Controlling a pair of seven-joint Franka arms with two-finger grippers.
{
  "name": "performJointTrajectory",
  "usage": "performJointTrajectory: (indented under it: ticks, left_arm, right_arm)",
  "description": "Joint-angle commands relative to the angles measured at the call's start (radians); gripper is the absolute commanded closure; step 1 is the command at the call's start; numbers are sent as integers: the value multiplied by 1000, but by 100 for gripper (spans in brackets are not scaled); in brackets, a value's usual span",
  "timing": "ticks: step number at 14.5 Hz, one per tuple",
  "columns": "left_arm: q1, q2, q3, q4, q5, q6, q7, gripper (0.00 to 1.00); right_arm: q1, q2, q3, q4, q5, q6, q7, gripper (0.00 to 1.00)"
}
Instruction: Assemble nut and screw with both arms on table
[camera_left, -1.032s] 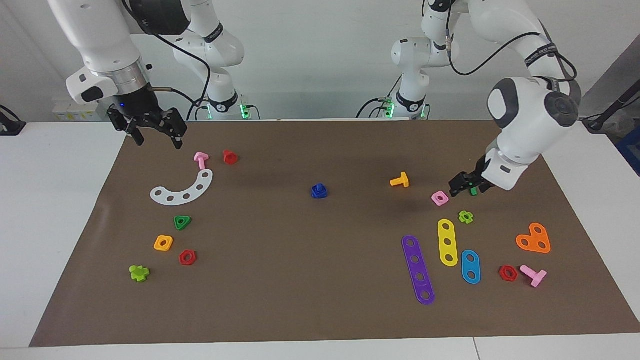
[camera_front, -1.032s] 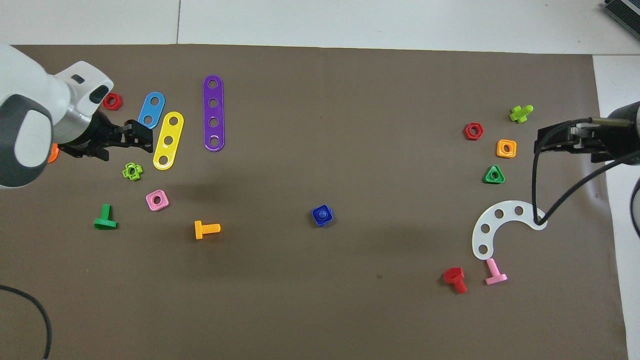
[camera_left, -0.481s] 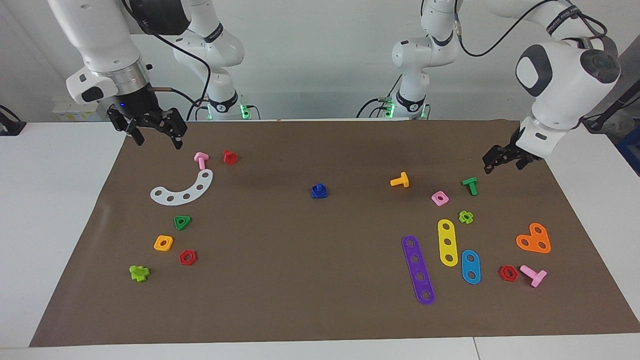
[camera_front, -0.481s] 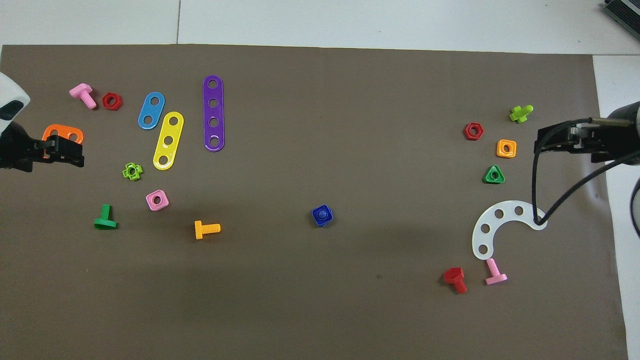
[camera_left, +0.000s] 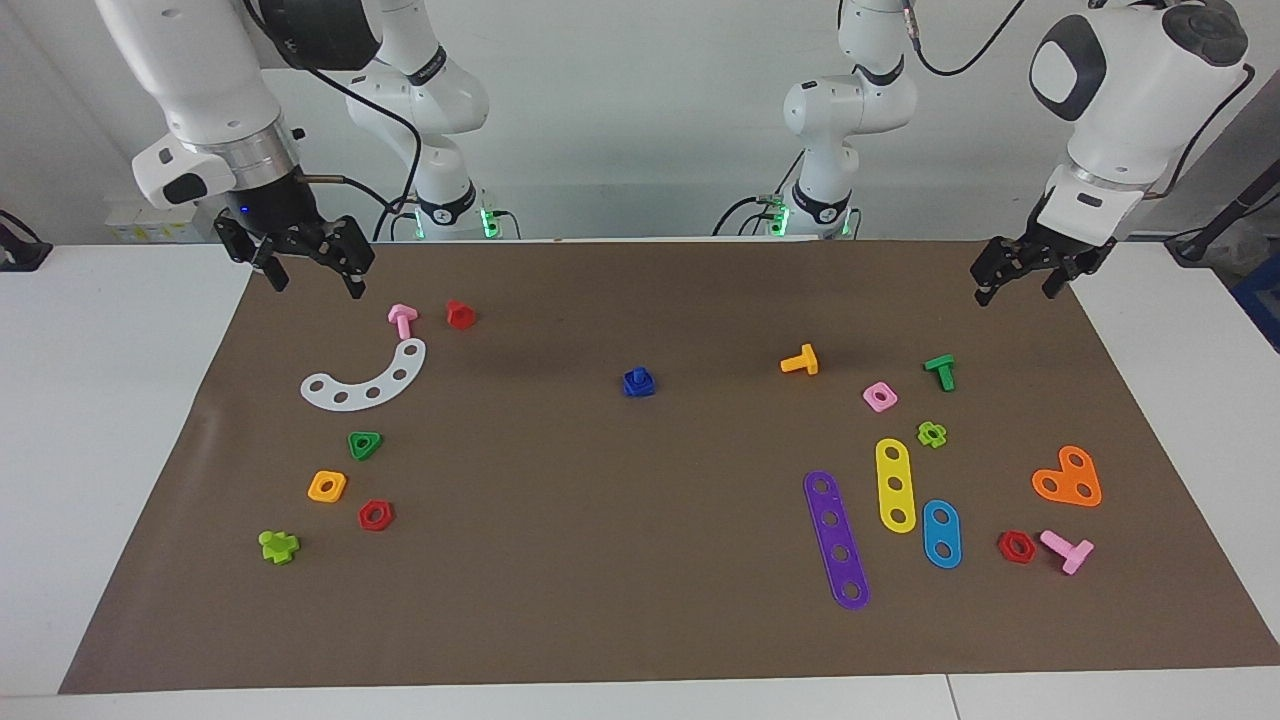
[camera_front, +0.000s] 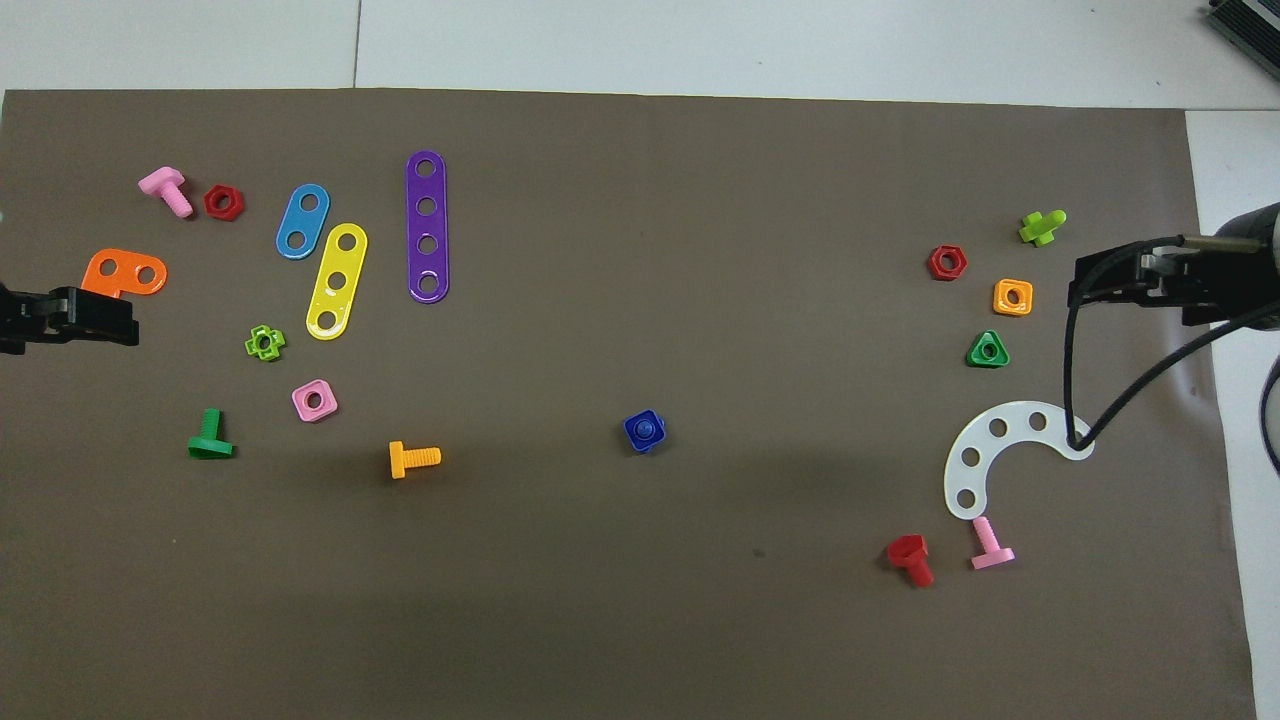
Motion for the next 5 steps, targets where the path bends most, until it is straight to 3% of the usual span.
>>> performJointTrajectory:
  ticks: [1,5]
  left_arm:
    - [-13,-9,5,4,20,15,9,0]
    - [-13,-6,3,11,13,19,36,0]
  right_arm:
    - [-5,-20,2,-20,21,-5,-27,0]
    - [-5,-20,2,-20,20,-8,-27,0]
